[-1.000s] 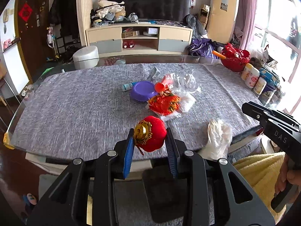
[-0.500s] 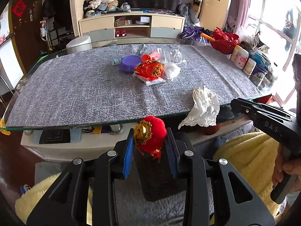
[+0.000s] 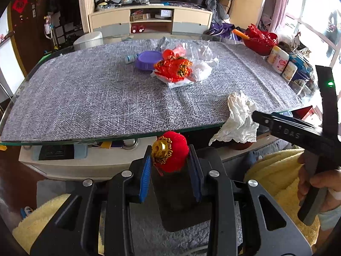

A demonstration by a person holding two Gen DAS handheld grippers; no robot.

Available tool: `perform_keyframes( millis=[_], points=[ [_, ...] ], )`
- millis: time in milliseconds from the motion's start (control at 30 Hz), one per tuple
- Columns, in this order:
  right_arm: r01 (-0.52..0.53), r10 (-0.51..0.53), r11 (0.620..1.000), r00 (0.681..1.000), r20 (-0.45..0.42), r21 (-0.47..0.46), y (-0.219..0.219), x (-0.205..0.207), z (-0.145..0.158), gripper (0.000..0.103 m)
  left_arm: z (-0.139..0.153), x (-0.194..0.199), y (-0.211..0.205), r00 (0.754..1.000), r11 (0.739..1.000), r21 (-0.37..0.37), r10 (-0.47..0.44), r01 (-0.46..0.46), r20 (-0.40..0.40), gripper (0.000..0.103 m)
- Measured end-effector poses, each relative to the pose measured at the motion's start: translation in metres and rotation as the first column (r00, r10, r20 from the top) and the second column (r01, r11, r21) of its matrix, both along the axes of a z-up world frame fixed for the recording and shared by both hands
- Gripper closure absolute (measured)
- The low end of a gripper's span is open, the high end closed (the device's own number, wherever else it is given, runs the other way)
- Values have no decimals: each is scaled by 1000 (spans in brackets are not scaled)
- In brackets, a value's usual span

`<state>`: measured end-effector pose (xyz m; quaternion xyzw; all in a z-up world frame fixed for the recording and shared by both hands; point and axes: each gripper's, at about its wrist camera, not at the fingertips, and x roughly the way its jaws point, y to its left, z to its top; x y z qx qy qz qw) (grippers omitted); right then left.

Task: Collect trash
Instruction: 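Lower both tools below the table edge and release ornament and tissue into the bin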

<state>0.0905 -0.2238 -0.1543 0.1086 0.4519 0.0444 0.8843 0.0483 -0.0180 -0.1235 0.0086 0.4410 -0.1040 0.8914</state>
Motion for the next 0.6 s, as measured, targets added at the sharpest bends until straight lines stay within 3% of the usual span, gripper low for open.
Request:
perform_keyframes(
  millis=[167, 200, 300, 367, 600],
  points=[
    [-35, 36, 999, 998, -44, 27, 9, 8, -22, 39, -13, 9, -2, 999, 1000, 3, -4, 4, -33, 73],
    [-41, 42, 999, 998, -44, 30, 10, 8, -23, 54, -16, 10, -3, 999, 1000, 4, -6, 6, -39, 73],
    [-76, 76, 997, 997, -33, 12, 16, 5, -24, 82, -22, 12, -5, 999, 1000, 6, -8, 8, -54, 73],
    [-91, 91, 996, 996, -23, -3, 18, 1, -22, 90, -26, 12, -5, 998, 1000, 7, -8, 9, -59, 73],
    [-159, 158, 987, 987, -8, -12, 28, -28, -11, 96, -35, 5, -8, 997, 1000, 7, -21, 21, -73, 73]
  ],
)
